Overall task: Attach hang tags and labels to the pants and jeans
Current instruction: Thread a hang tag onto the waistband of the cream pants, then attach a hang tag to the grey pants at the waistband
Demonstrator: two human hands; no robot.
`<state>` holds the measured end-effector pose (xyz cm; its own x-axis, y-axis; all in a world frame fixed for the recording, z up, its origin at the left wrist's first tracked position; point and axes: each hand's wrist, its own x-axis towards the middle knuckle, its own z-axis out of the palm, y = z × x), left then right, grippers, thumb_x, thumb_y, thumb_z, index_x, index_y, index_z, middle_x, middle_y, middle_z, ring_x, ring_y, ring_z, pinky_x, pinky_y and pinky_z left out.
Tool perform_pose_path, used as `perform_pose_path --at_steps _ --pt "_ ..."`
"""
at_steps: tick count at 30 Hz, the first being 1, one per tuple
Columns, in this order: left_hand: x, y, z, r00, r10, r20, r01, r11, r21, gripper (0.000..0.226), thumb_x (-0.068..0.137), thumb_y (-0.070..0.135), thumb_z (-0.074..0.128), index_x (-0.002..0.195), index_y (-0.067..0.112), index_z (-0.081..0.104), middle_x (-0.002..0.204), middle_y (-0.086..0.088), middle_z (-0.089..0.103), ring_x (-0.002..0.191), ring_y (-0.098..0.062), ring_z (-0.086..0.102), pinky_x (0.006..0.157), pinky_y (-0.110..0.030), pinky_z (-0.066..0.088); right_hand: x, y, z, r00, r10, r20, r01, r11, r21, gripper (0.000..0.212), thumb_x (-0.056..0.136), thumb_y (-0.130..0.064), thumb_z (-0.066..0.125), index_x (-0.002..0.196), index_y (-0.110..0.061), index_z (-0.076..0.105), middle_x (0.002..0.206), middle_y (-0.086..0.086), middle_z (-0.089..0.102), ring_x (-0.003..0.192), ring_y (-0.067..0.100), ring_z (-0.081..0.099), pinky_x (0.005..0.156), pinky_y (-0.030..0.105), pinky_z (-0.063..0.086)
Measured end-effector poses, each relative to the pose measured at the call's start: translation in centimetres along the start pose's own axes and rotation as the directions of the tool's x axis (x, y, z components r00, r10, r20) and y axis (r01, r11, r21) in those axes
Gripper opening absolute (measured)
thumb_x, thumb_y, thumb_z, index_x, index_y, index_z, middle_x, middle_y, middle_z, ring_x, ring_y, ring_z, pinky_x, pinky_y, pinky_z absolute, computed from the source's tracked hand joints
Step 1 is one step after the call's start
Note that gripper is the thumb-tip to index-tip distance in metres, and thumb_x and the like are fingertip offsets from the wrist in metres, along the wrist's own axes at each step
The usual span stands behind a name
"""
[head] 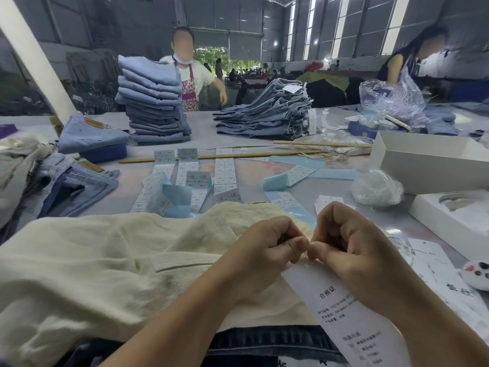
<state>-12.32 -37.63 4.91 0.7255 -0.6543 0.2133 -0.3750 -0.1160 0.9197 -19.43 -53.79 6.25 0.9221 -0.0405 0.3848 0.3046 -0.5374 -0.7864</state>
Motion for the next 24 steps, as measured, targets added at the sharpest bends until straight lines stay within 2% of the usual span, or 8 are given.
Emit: perform_pose_path --at_steps 4,6,10,13,17,19,21,24 --pt "0.1 -0.1 -0.2 1.000 -0.003 -0.006 0.003 0.996 -0.088 0.016 0.093 0.021 0.062 0.082 0.010 0.064 0.063 0.008 0.058 0.046 -0.002 0.040 0.046 -0.018 0.031 0.2 -0.4 -0.1 1.000 0.011 -0.015 -0.012 1.000 -0.008 0.025 0.084 -0.005 0.070 0.075 -0.019 0.052 0.066 0.010 0.060 0.057 0.033 0.052 0.052 0.048 0.045" --pt "0.2 -0.1 -0.2 1.000 0.001 -0.025 -0.003 0.995 -0.101 0.015 0.094 0.019 0.062 0.081 0.013 0.067 0.065 0.009 0.061 0.049 -0.001 0.045 0.048 -0.016 0.034 0.1 -0.6 -0.2 0.999 0.027 -0.038 -0.027 1.000 -0.004 0.024 0.084 -0.008 0.071 0.074 -0.020 0.052 0.066 0.015 0.059 0.061 0.039 0.053 0.053 0.050 0.046" --pt "0.3 -0.2 -0.4 0.992 -0.026 -0.120 0.009 0.990 -0.141 0.009 0.095 0.015 0.063 0.089 0.019 0.068 0.077 0.006 0.068 0.060 -0.003 0.053 0.052 -0.012 0.039 0.1 -0.4 -0.4 0.989 0.048 -0.143 -0.052 0.998 -0.024 0.026 0.080 -0.001 0.070 0.071 -0.021 0.055 0.062 0.013 0.057 0.052 0.026 0.049 0.046 0.030 0.040" --pt "0.3 -0.3 -0.4 0.974 -0.090 -0.209 0.046 0.977 -0.206 0.008 0.093 0.018 0.065 0.093 0.023 0.070 0.090 0.004 0.070 0.068 -0.004 0.056 0.056 -0.017 0.043 0.2 -0.3 -0.5 0.970 0.080 -0.231 -0.097 0.993 -0.063 0.023 0.081 -0.002 0.067 0.070 -0.020 0.059 0.064 0.005 0.063 0.053 0.020 0.052 0.046 0.024 0.041" --pt "0.3 0.3 -0.9 0.946 -0.173 -0.273 0.092 0.954 -0.287 0.012 0.094 0.017 0.064 0.088 0.024 0.072 0.078 0.009 0.069 0.067 -0.004 0.061 0.055 -0.019 0.048 1.0 -1.2 -0.5 0.953 0.066 -0.295 -0.099 0.990 -0.099 0.019 0.086 -0.020 0.064 0.067 -0.022 0.065 0.062 -0.006 0.065 0.054 0.006 0.055 0.049 0.025 0.041" --pt "0.1 0.7 -2.3 0.940 -0.146 -0.309 0.093 0.979 -0.182 0.012 0.093 0.019 0.064 0.086 0.025 0.070 0.075 0.014 0.069 0.067 0.000 0.062 0.055 -0.016 0.048 1.7 -2.1 -0.2 0.956 0.047 -0.290 -0.078 0.992 -0.096 0.027 0.089 -0.028 0.062 0.064 -0.017 0.065 0.055 -0.004 0.061 0.050 0.008 0.053 0.048 0.025 0.038" --pt "-0.4 0.7 -4.4 0.936 -0.089 -0.341 0.119 0.991 0.068 0.012 0.091 0.025 0.065 0.081 0.030 0.068 0.073 0.022 0.067 0.069 0.004 0.061 0.059 -0.011 0.045 2.5 -3.0 0.2 0.956 0.015 -0.292 -0.039 0.996 -0.077 0.035 0.090 -0.035 0.062 0.063 -0.013 0.066 0.055 0.003 0.061 0.052 0.016 0.052 0.048 0.031 0.039" --pt "-2.4 0.2 -8.0 0.934 -0.079 -0.349 0.253 0.835 0.488 0.007 0.090 0.039 0.062 0.088 0.033 0.065 0.088 0.023 0.065 0.088 0.003 0.059 0.070 -0.012 0.042 4.0 -4.6 1.8 0.983 -0.051 -0.176 0.040 0.997 -0.068 0.037 0.087 -0.040 0.063 0.064 -0.011 0.065 0.058 0.008 0.059 0.048 0.017 0.047 0.049 0.030 0.040"
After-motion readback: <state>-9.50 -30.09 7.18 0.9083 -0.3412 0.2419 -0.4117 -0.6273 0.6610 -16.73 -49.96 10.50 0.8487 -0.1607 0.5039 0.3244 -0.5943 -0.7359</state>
